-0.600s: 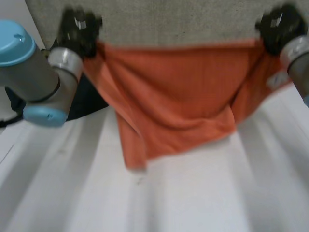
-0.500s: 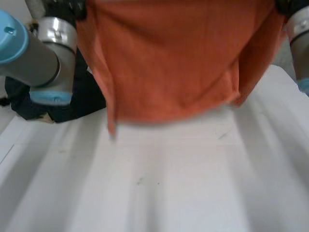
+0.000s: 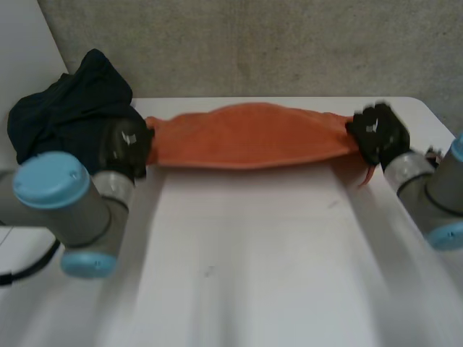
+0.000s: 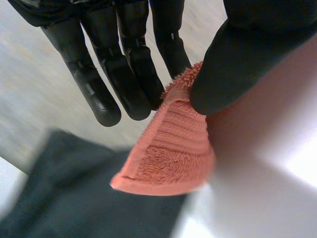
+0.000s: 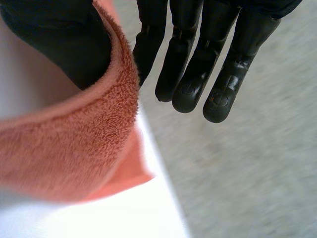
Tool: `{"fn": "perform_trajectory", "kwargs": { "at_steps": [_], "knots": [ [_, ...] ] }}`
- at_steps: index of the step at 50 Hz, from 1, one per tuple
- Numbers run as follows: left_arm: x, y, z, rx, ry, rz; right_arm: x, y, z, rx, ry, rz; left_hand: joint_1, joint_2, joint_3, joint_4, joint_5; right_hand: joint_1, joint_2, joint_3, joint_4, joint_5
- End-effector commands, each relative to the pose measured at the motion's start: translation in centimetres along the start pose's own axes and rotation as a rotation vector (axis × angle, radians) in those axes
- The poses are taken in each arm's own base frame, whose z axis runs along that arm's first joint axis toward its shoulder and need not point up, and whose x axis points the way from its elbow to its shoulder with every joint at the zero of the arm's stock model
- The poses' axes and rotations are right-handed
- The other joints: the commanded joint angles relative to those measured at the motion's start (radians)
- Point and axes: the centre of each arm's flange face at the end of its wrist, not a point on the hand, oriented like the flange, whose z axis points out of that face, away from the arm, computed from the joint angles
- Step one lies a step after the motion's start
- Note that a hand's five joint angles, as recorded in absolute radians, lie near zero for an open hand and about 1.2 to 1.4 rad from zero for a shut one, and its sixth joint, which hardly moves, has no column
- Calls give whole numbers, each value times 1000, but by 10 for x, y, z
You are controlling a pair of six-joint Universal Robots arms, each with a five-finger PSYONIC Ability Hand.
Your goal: Fold the laundry.
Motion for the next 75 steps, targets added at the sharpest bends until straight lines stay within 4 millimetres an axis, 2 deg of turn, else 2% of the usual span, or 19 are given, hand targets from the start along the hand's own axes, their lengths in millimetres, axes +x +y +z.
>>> {"fn": "perform_trajectory", "kwargs": {
  "at_steps": [1, 7, 9, 13, 14, 15, 17, 22, 24, 27, 33, 37, 48, 53, 58, 60, 65, 71, 75],
  "knots": [
    [12, 25, -42, -196, 128, 68, -16, 21, -36, -142, -94, 30, 275, 199, 203, 194, 248, 415, 220, 214, 209, 228],
    [-4, 9, -80, -272, 172, 101, 7, -1, -76, -268, -172, 95, 275, 199, 203, 194, 248, 415, 220, 214, 209, 228],
    [-9, 3, -102, -324, 214, 139, 11, -3, -87, -327, -215, 123, 275, 199, 203, 194, 248, 415, 220, 214, 209, 228],
    [-22, -1, -123, -400, 247, 171, 32, 3, -107, -479, -280, 220, 275, 199, 203, 194, 248, 415, 220, 214, 209, 228],
    [-25, -1, -124, -402, 241, 167, 38, 6, -109, -502, -276, 239, 275, 199, 203, 194, 248, 172, -23, -29, -35, -15],
    [-27, -1, -123, -399, 237, 164, 46, 12, -109, -518, -259, 267, 275, 199, 203, 194, 248, -394, -589, -595, -601, -582],
    [-27, -3, -122, -384, 239, 157, 52, 21, -109, -530, -231, 304, 275, 199, 203, 194, 248, -608, -803, -809, -815, -796],
    [-29, -3, -115, -362, 222, 147, 40, 41, -106, -587, -213, 472, 275, 199, 203, 194, 248, -532, -727, -733, -739, -720],
    [-28, -2, -114, -361, 221, 137, 31, 48, -107, -611, -233, 546, 275, 199, 203, 194, 248, -240, -435, -441, -446, -427],
    [-25, -2, -115, -361, 228, 122, 28, 48, -108, -606, -247, 578, 275, 199, 203, 194, 248, 413, 219, 212, 207, 226],
    [-24, -5, -119, -359, 236, 104, 43, 54, -112, -585, -232, 607, 275, 199, 203, 194, 248, 415, 220, 214, 209, 228],
    [-25, -7, -118, -350, 230, 104, 59, 38, -121, -557, -238, 575, 275, 199, 203, 194, 248, 415, 220, 214, 209, 228],
    [-23, -6, -120, -368, 251, 115, 55, 25, -132, -538, -323, 514, 275, 199, 203, 194, 248, 415, 220, 214, 209, 228],
    [-20, 1, -143, -492, 346, 149, 59, 13, -150, -584, -446, 387, 275, 199, 203, 194, 248, 415, 220, 214, 209, 228],
    [-19, 8, -187, -692, 518, 230, 75, 19, -181, -737, -596, 324, 275, 199, 203, 194, 248, 415, 220, 214, 209, 228],
    [-20, 6, -191, -695, 529, 244, 76, 18, -185, -747, -635, 317, 275, 199, 203, 194, 248, 415, 220, 214, 209, 228],
    [-25, -5, -184, -621, 484, 256, 79, 21, -181, -732, -603, 292, 275, 199, 203, 194, 248, 415, 220, 214, 209, 228],
    [-32, -22, -141, -454, 358, 249, 89, 27, -158, -668, -433, 297, 275, 199, 203, 194, 248, 415, 220, 214, 209, 228],
    [-28, -18, -104, -388, 297, 234, 79, 23, -134, -585, -396, 292, 275, 199, 203, 194, 248, 415, 220, 214, 209, 228]
  ]
}}
